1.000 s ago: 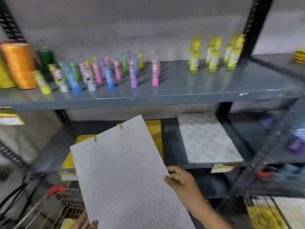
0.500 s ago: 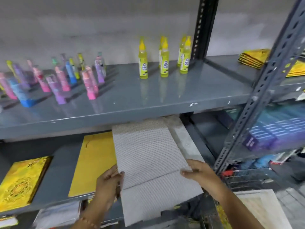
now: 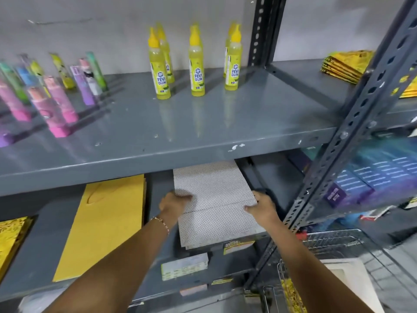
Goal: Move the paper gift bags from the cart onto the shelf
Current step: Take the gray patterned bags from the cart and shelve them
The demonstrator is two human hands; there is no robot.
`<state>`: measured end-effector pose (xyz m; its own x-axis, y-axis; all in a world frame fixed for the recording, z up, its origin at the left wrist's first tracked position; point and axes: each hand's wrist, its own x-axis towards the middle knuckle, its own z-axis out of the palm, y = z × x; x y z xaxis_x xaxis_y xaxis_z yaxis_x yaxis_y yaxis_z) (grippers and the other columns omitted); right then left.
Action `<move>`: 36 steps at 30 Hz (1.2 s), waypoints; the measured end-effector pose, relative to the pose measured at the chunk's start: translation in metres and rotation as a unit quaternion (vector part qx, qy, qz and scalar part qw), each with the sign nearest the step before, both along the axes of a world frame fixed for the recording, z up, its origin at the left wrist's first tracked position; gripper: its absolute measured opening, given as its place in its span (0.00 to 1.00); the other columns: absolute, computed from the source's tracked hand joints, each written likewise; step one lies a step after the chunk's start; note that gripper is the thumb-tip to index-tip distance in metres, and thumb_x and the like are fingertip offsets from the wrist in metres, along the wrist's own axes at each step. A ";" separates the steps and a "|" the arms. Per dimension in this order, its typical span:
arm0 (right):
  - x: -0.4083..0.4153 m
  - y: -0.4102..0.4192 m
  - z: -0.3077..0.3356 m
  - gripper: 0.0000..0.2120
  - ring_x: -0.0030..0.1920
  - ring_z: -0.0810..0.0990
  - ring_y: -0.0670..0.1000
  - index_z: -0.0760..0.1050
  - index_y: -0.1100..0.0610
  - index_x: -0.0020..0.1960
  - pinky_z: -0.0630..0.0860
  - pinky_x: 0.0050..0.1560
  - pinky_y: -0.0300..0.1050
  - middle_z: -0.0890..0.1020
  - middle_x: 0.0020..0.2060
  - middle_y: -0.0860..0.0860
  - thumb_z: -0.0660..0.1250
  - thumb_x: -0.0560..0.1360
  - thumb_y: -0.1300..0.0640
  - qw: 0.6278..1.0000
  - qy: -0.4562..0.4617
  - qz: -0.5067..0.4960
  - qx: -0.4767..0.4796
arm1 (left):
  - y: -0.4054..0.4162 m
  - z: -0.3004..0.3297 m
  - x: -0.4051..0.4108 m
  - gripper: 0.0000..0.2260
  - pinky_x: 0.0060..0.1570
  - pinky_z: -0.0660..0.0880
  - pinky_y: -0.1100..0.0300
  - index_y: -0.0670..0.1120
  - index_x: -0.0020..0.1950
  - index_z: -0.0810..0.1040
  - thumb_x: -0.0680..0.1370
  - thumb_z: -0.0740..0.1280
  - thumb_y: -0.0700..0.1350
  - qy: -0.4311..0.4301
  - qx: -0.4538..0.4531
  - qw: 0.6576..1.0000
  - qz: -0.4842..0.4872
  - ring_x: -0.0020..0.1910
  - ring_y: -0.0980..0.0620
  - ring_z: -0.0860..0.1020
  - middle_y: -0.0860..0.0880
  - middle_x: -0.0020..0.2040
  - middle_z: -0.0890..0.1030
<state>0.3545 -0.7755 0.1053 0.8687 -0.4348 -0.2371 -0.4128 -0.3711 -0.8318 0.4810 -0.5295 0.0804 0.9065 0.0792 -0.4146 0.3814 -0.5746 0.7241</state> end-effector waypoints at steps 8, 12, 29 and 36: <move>-0.002 0.003 -0.016 0.31 0.58 0.78 0.59 0.65 0.58 0.73 0.76 0.61 0.55 0.77 0.65 0.58 0.72 0.73 0.60 0.994 0.059 -0.017 -0.090 | -0.014 0.006 -0.019 0.35 0.65 0.69 0.52 0.50 0.70 0.67 0.68 0.71 0.63 0.017 0.196 0.976 -0.095 0.69 0.42 0.65 0.42 0.69 0.68; -0.006 0.005 -0.021 0.28 0.48 0.79 0.56 0.65 0.57 0.73 0.78 0.54 0.51 0.80 0.62 0.58 0.69 0.75 0.59 0.992 0.065 -0.015 -0.107 | -0.015 -0.006 -0.022 0.32 0.66 0.68 0.52 0.47 0.71 0.66 0.72 0.71 0.58 0.009 0.180 0.980 -0.088 0.69 0.42 0.66 0.41 0.70 0.68; -0.003 0.008 -0.030 0.24 0.61 0.78 0.59 0.64 0.57 0.73 0.76 0.61 0.54 0.77 0.64 0.59 0.64 0.78 0.61 0.990 0.100 -0.025 -0.096 | -0.028 -0.024 -0.021 0.18 0.63 0.72 0.45 0.45 0.62 0.70 0.74 0.68 0.48 -0.041 0.151 0.987 -0.044 0.62 0.39 0.68 0.41 0.66 0.64; 0.004 0.038 -0.014 0.22 0.77 0.57 0.53 0.66 0.57 0.72 0.50 0.76 0.55 0.64 0.75 0.53 0.62 0.78 0.58 0.977 0.002 -0.046 -0.210 | -0.001 -0.001 -0.045 0.21 0.59 0.73 0.56 0.40 0.67 0.70 0.77 0.68 0.46 -0.106 -0.102 0.982 0.118 0.63 0.42 0.75 0.43 0.62 0.78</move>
<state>0.3584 -0.7374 0.0912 0.8212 -0.5702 -0.0234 -0.4626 -0.6411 -0.6123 0.4357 -0.5304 0.0794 0.9407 0.2324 -0.2471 0.3144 -0.3235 0.8925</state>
